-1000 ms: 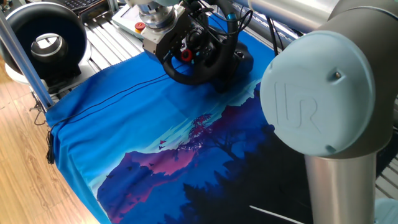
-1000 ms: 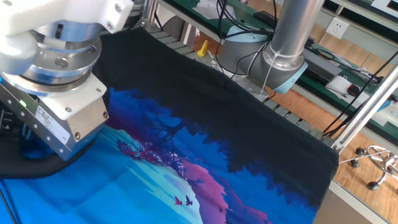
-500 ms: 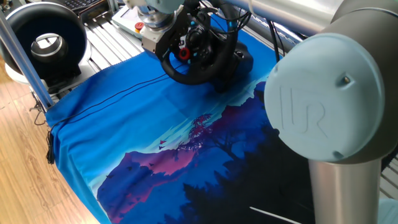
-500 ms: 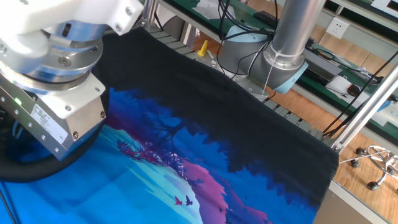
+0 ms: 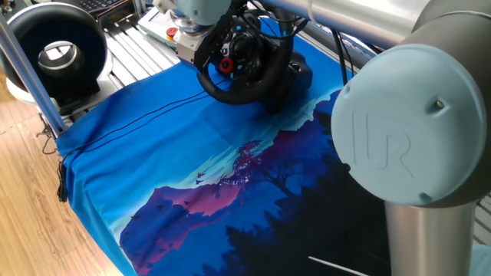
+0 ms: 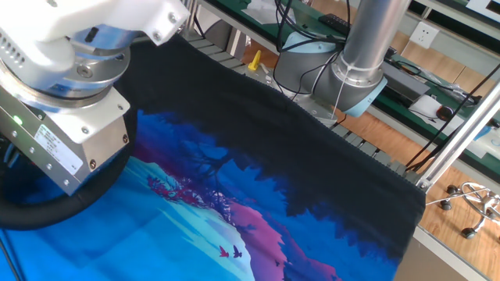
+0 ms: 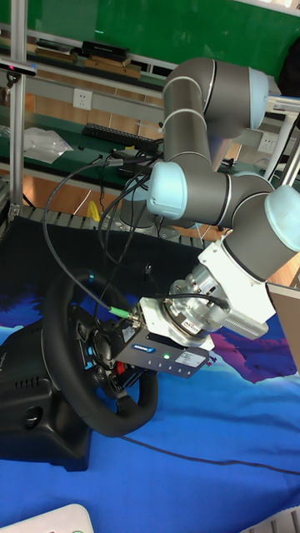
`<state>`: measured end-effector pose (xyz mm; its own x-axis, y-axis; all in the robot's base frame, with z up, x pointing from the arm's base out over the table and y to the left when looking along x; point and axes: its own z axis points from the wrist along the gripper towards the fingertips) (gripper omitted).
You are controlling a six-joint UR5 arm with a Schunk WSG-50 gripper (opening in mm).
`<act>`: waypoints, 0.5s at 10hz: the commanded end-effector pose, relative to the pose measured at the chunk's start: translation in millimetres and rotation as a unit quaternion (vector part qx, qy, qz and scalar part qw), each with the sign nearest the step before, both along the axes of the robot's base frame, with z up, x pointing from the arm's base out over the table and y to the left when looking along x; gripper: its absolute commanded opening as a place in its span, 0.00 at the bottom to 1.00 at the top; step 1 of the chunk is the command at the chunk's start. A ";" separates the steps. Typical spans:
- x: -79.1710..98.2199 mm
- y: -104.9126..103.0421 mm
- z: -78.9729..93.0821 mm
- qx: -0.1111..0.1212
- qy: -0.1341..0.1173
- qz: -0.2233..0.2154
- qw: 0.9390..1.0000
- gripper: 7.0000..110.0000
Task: Rotate the steering wheel 90 degrees clockwise
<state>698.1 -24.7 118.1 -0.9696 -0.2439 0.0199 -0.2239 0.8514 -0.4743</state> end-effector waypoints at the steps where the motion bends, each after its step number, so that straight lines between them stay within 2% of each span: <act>1: -3.8 19.2 -8.4 0.045 0.004 -0.008 0.999 0.00; 2: -5.6 29.2 -11.9 0.066 0.006 -0.009 0.998 0.00; 3: -2.9 26.3 -8.4 0.058 -0.001 -0.001 0.998 0.00; 5: 3.0 10.3 3.0 0.023 -0.014 0.022 0.999 0.00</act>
